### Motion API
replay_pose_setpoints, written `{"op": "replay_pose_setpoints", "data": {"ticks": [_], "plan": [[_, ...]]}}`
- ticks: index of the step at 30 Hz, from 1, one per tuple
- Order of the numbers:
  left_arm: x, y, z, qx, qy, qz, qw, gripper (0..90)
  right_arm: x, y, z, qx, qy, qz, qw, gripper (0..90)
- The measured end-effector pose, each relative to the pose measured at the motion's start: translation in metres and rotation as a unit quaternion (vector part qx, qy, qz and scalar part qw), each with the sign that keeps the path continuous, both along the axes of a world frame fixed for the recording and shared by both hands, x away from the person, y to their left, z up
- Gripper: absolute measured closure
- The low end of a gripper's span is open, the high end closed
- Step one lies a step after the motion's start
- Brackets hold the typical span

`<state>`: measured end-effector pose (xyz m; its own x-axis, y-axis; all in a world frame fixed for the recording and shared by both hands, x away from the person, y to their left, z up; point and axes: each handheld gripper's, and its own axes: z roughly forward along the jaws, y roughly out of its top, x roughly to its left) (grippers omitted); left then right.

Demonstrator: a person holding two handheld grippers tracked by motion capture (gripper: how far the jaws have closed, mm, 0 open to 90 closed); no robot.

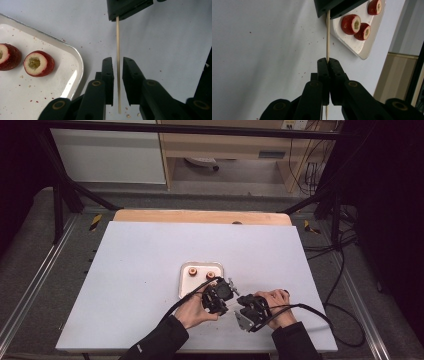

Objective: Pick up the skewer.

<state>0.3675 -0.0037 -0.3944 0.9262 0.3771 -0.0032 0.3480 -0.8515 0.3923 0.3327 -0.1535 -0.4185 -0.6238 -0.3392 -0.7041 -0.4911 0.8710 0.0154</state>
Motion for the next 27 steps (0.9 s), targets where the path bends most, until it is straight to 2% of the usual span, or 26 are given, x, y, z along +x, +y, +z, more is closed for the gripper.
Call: {"op": "replay_pose_setpoints", "data": {"ticks": [1, 5, 11, 12, 14, 15, 16, 17, 19, 21, 23, 24, 25, 26, 27], "plan": [[0.0, -0.001, 0.0, 0.004, 0.001, 0.001, 1.0, 81.8, 0.001, 0.002, 0.001, -0.004, -0.004, 0.01, 0.9999, 89.1], [0.002, -0.003, -0.001, 0.014, 0.007, 0.005, 0.9999, 87.0, 0.001, 0.006, 0.001, -0.01, -0.01, 0.015, 0.9998, 89.1], [0.001, -0.003, -0.002, 0.017, 0.008, 0.013, 0.9997, 88.1, -0.001, 0.007, 0.001, -0.009, -0.01, 0.014, 0.9998, 89.0], [-0.001, -0.003, -0.003, 0.017, 0.001, 0.013, 0.9998, 88.3, -0.001, 0.006, 0.001, -0.005, -0.007, 0.009, 0.9999, 88.8], [-0.001, -0.003, -0.003, 0.017, 0.0, 0.013, 0.9998, 88.4, -0.001, 0.006, 0.001, -0.004, -0.006, 0.007, 1.0, 88.2], [-0.002, -0.003, -0.003, 0.015, -0.001, 0.013, 0.9998, 88.4, 0.001, 0.005, 0.002, 0.017, 0.008, -0.008, 0.9998, 82.7], [-0.002, -0.002, -0.004, 0.014, -0.002, 0.014, 0.9998, 88.4, 0.001, 0.005, 0.002, 0.017, 0.008, -0.008, 0.9998, 82.7], [-0.002, -0.001, -0.005, 0.016, -0.005, 0.014, 0.9998, 88.4, 0.001, 0.004, 0.003, 0.028, 0.017, -0.025, 0.9992, 79.2], [-0.003, 0.002, -0.007, 0.011, -0.007, 0.017, 0.9998, 88.4, 0.004, 0.0, 0.005, 0.064, 0.043, -0.071, 0.9945, 71.6], [-0.004, 0.006, -0.008, 0.006, -0.011, 0.022, 0.9997, 88.4, 0.008, -0.007, 0.006, 0.095, 0.062, -0.105, 0.988, 64.0], [-0.005, 0.009, -0.01, 0.001, -0.016, 0.021, 0.9996, 88.4, 0.01, -0.013, 0.005, 0.131, 0.089, -0.141, 0.9773, 58.3], [-0.006, 0.012, -0.01, 0.001, -0.017, 0.022, 0.9996, 88.4, 0.011, -0.015, 0.005, 0.142, 0.097, -0.154, 0.973, 55.1], [-0.006, 0.014, -0.011, -0.002, -0.019, 0.021, 0.9996, 88.4, 0.011, -0.019, 0.004, 0.162, 0.11, -0.174, 0.9651, 52.9], [-0.007, 0.018, -0.012, -0.008, -0.024, 0.025, 0.9994, 88.4, 0.012, -0.021, 0.004, 0.169, 0.114, -0.186, 0.9612, 49.9], [-0.007, 0.02, -0.012, -0.01, -0.024, 0.028, 0.9993, 88.4, 0.013, -0.024, 0.003, 0.189, 0.118, -0.205, 0.9531, 46.8]]}}
